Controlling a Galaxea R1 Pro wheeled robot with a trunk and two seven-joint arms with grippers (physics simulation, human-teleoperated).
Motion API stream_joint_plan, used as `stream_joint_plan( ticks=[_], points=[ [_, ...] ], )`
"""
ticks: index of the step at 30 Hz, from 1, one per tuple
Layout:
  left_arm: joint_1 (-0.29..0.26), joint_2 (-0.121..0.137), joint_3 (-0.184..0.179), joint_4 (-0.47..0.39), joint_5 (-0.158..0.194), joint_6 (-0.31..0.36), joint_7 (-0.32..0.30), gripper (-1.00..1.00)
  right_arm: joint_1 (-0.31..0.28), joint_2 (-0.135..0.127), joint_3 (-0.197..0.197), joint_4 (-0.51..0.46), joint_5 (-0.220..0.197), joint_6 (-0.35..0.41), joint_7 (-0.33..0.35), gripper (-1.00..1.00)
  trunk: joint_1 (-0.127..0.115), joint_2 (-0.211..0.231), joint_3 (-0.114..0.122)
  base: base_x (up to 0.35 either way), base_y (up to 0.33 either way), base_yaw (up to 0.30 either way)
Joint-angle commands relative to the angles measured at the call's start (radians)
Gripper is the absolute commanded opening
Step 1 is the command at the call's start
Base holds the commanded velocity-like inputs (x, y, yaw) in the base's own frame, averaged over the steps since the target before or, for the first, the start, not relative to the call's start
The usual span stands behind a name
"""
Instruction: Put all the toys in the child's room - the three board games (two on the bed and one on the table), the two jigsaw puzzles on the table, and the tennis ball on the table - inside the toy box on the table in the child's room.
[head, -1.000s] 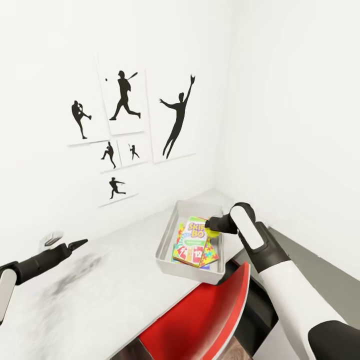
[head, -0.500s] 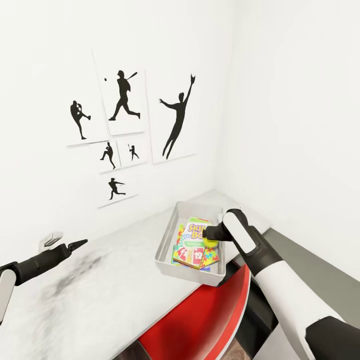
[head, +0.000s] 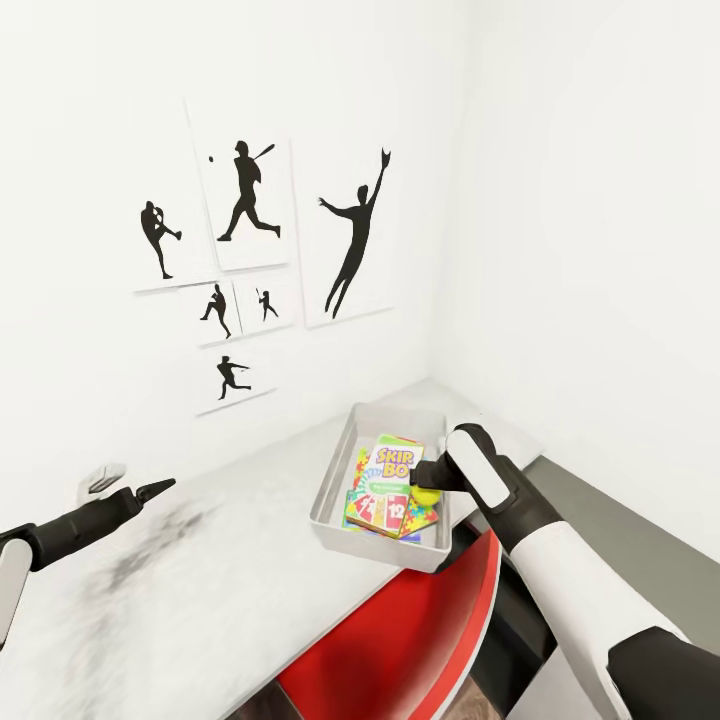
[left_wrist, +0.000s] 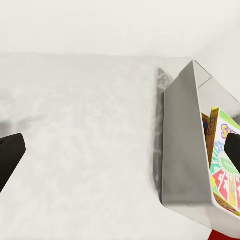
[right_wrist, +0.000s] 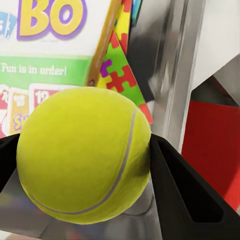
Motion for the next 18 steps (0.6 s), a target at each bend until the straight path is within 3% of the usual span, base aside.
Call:
stream_joint_plan(
  ticks=[1, 18],
  points=[
    [-0.001, 0.0, 0.001, 0.0, 0.0, 0.005, -0.003, 1.0, -0.002, -0.001, 0.001, 0.0, -0.012, 0.002, -0.011, -1.0, 0.001, -0.002, -0.002, 0.0, 0.0, 0.0],
    [-0.001, 0.0, 0.002, 0.0, 0.0, 0.005, -0.003, 1.0, -0.028, -0.007, 0.0, 0.04, -0.01, 0.002, -0.013, -1.0, 0.001, -0.002, -0.002, 0.0, 0.0, 0.0]
  ],
)
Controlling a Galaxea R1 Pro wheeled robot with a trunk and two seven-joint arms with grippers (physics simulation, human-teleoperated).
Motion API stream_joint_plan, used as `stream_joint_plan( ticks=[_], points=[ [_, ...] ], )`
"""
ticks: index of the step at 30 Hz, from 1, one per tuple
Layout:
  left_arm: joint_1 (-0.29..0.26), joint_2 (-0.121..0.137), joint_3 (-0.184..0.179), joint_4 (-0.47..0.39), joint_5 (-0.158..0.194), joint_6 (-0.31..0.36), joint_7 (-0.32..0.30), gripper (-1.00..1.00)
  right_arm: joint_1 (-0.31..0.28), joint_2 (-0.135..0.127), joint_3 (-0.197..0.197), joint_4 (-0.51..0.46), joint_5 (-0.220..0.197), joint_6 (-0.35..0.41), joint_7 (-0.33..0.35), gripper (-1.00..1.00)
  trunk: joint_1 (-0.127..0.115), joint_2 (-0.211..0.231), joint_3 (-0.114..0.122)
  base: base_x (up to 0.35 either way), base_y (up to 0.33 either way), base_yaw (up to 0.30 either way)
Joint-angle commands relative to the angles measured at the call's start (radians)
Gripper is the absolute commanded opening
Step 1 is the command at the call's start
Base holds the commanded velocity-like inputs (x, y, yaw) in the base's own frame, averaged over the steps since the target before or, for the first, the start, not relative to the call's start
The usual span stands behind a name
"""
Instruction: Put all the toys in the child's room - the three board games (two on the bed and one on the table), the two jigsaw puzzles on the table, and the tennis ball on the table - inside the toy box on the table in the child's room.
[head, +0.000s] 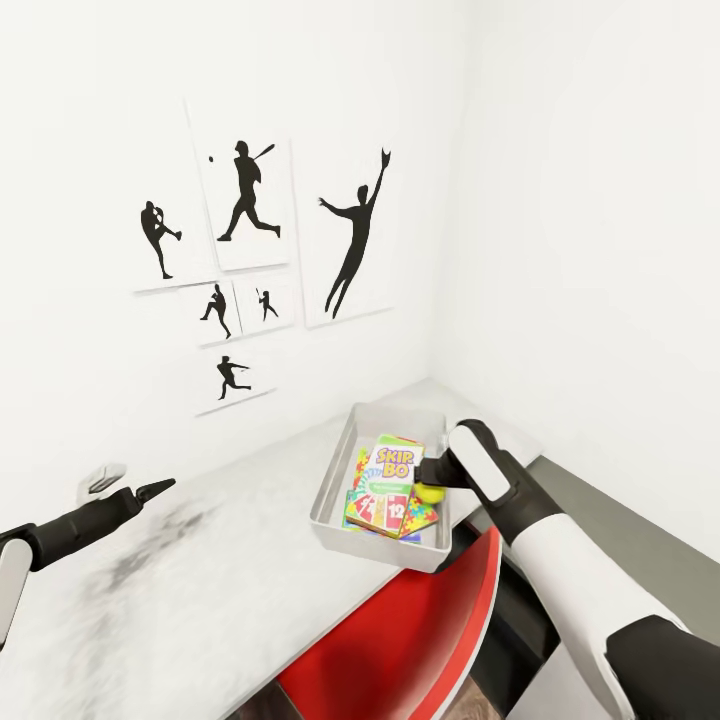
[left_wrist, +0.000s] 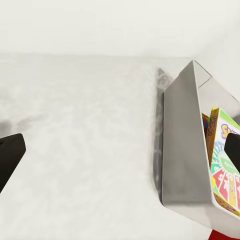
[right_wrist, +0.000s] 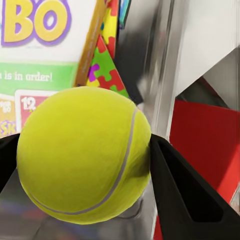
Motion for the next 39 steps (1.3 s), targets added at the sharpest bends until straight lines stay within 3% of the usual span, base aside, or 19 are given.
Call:
stream_joint_plan(
  ticks=[1, 11, 14, 34, 39],
  points=[
    [-0.001, 0.0, 0.001, 0.0, 0.0, 0.005, -0.003, 1.0, -0.001, -0.002, 0.002, 0.001, -0.012, 0.002, -0.01, -1.0, 0.001, -0.002, -0.002, 0.0, 0.0, 0.0],
    [-0.001, -0.001, 0.001, 0.0, 0.0, 0.005, -0.003, 1.0, 0.001, -0.001, 0.007, 0.007, -0.011, 0.0, -0.009, -1.0, 0.001, -0.002, -0.002, 0.0, 0.0, 0.0],
    [-0.004, -0.018, 0.004, 0.001, 0.003, -0.011, -0.009, 1.0, -0.016, 0.016, 0.024, 0.024, -0.015, 0.002, -0.022, -1.0, 0.001, -0.002, -0.002, 0.0, 0.0, 0.0],
    [-0.001, -0.02, 0.006, 0.007, 0.003, -0.025, -0.011, 1.0, -0.015, 0.129, 0.029, 0.036, -0.008, -0.008, -0.074, -1.0, 0.001, -0.002, -0.002, 0.0, 0.0, 0.0],
    [-0.001, -0.02, 0.005, 0.008, 0.002, -0.025, -0.01, 1.0, -0.015, 0.134, 0.026, 0.059, -0.009, -0.006, -0.076, -1.0, 0.001, -0.002, -0.002, 0.0, 0.0, 0.0]
  ],
)
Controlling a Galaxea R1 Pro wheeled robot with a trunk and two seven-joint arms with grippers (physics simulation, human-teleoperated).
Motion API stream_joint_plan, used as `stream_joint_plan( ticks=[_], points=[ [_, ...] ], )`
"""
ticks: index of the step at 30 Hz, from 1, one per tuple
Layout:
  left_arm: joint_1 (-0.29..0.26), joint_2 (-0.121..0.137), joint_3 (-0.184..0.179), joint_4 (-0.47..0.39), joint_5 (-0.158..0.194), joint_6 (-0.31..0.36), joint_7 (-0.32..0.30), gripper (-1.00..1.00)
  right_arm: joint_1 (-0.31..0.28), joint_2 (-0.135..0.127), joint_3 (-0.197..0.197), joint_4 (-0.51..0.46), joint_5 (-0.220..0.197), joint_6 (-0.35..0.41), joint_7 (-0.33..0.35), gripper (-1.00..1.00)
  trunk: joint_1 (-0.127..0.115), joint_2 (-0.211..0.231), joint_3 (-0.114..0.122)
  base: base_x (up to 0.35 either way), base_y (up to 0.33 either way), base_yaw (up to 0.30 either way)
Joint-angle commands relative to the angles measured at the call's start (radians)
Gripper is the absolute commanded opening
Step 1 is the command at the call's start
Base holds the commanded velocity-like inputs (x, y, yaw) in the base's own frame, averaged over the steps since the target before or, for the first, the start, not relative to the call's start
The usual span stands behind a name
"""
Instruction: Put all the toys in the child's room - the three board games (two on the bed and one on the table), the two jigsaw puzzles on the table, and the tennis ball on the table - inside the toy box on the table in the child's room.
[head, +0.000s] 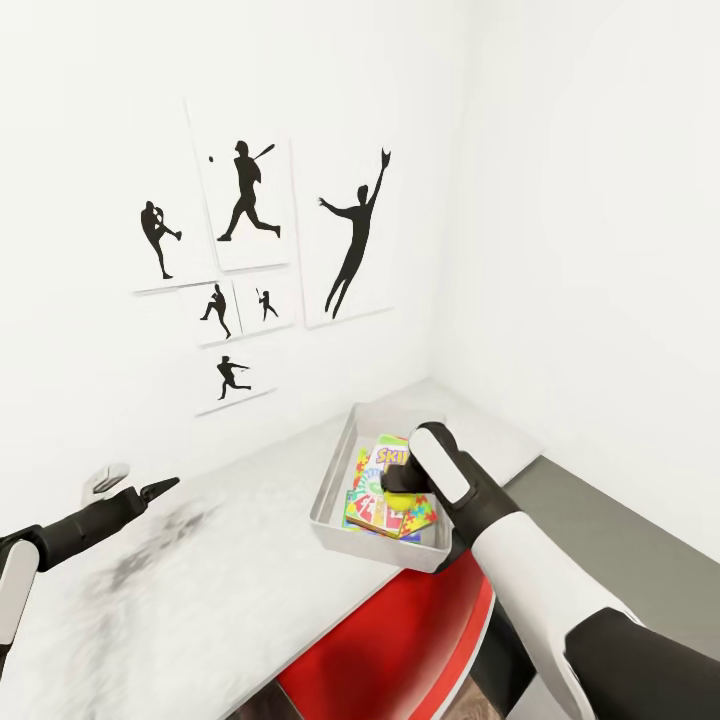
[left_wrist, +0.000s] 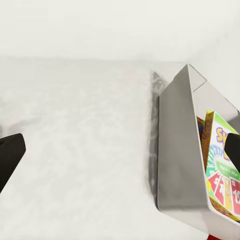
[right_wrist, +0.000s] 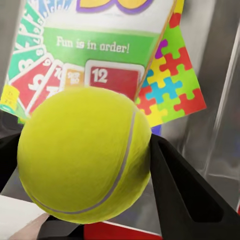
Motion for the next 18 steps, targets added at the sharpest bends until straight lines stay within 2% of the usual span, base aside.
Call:
stream_joint_plan(
  ticks=[1, 16, 17, 18],
  points=[
    [-0.001, 0.0, 0.001, 0.0, 0.001, 0.006, -0.003, 1.0, -0.001, 0.0, 0.002, 0.005, -0.012, 0.0, -0.013, -1.0, 0.001, -0.002, -0.002, 0.0, 0.0, 0.0],
    [-0.001, 0.0, 0.001, 0.0, 0.0, 0.006, -0.004, 1.0, -0.003, -0.002, -0.005, 0.044, -0.011, 0.007, -0.017, -1.0, 0.001, -0.002, -0.002, 0.0, 0.0, 0.0],
    [-0.001, 0.0, 0.001, 0.0, 0.0, 0.006, -0.004, 1.0, -0.003, -0.002, -0.005, 0.044, -0.011, 0.007, -0.017, 1.0, 0.001, -0.002, -0.002, 0.0, 0.0, 0.0],
    [-0.001, 0.0, 0.001, 0.0, 0.0, 0.006, -0.004, 1.0, -0.003, -0.002, -0.005, 0.045, -0.011, 0.007, -0.017, 1.0, 0.001, -0.002, -0.002, 0.0, 0.0, 0.0]
  ],
)
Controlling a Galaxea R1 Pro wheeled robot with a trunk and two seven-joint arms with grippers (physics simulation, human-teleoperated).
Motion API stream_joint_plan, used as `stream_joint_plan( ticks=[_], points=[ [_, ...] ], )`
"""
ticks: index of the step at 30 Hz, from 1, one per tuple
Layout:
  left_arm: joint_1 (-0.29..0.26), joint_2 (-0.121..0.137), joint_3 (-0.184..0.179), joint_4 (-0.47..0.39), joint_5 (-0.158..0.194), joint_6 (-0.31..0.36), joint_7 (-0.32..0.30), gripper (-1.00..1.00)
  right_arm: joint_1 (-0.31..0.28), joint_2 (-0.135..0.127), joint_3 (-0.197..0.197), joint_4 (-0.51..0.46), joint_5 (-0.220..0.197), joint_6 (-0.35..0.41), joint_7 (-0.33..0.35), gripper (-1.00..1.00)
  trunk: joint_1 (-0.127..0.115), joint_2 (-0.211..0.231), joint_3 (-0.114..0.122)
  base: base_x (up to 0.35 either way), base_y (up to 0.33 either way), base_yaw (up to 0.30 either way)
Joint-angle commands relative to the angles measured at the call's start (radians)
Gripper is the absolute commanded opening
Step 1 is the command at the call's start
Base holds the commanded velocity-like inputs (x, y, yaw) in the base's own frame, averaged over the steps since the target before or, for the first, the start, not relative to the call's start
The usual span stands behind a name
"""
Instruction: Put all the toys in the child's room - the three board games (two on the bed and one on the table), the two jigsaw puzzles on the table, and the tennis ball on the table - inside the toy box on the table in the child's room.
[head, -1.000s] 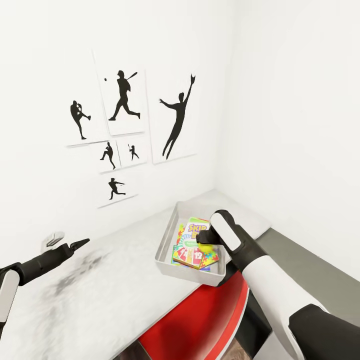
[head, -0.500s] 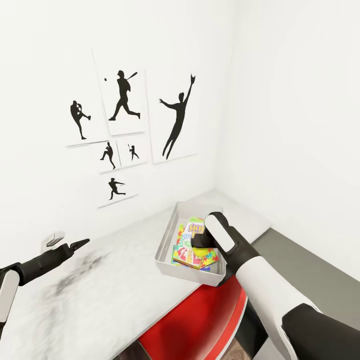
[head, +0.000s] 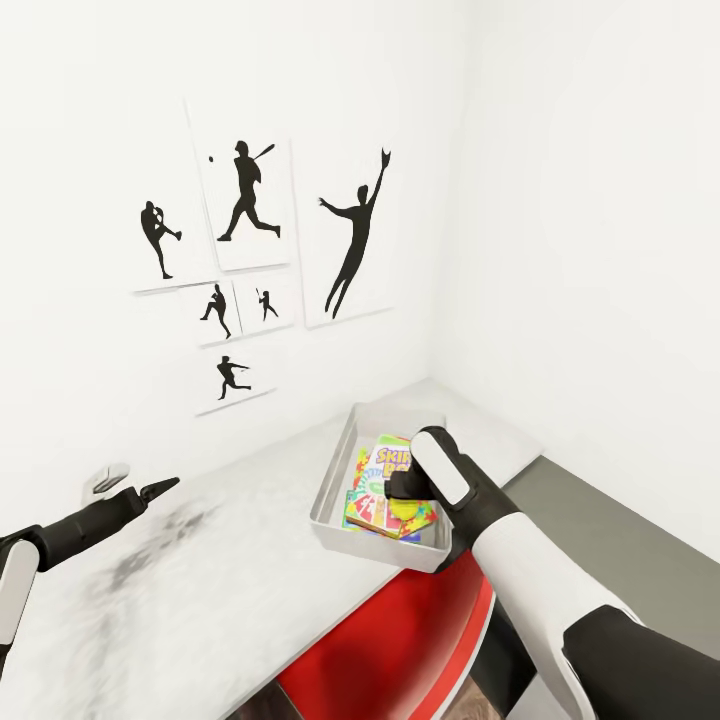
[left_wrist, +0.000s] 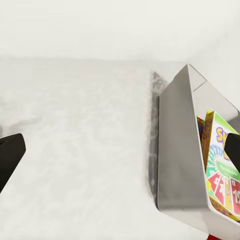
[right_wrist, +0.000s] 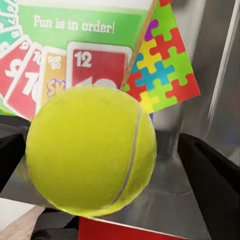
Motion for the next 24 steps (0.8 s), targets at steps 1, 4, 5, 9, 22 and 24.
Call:
stream_joint_plan(
  ticks=[1, 4, 5, 9, 22, 24],
  points=[
    [-0.001, 0.0, 0.001, 0.0, 0.001, 0.006, -0.003, 1.0, -0.001, -0.001, 0.002, 0.0, -0.01, 0.002, -0.011, 1.0, 0.001, -0.002, -0.002, 0.0, 0.0, 0.0],
    [-0.001, 0.0, 0.001, 0.0, 0.001, 0.006, -0.003, 1.0, -0.001, -0.003, 0.002, 0.0, -0.01, 0.002, -0.011, 1.0, 0.001, -0.002, -0.002, 0.0, 0.0, 0.0],
    [-0.001, 0.0, 0.001, 0.0, 0.001, 0.006, -0.003, 1.0, -0.001, -0.004, 0.002, 0.0, -0.01, 0.002, -0.011, 1.0, 0.001, -0.002, -0.002, 0.0, 0.0, 0.0],
    [-0.001, 0.0, 0.001, 0.0, 0.001, 0.006, -0.003, 1.0, -0.001, -0.006, 0.001, 0.0, -0.011, 0.002, -0.011, 1.0, 0.001, -0.002, -0.002, 0.0, 0.0, 0.0],
    [0.0, 0.0, 0.003, 0.0, 0.002, 0.006, -0.003, 1.0, -0.001, -0.006, 0.0, 0.0, -0.015, 0.002, -0.008, 1.0, 0.001, -0.002, -0.002, 0.0, 0.0, 0.0],
    [0.0, 0.0, 0.005, 0.0, 0.002, 0.006, -0.003, 1.0, -0.001, -0.007, 0.0, 0.0, -0.016, 0.002, -0.007, 1.0, 0.001, -0.002, -0.002, 0.0, 0.0, 0.0]
  ],
)
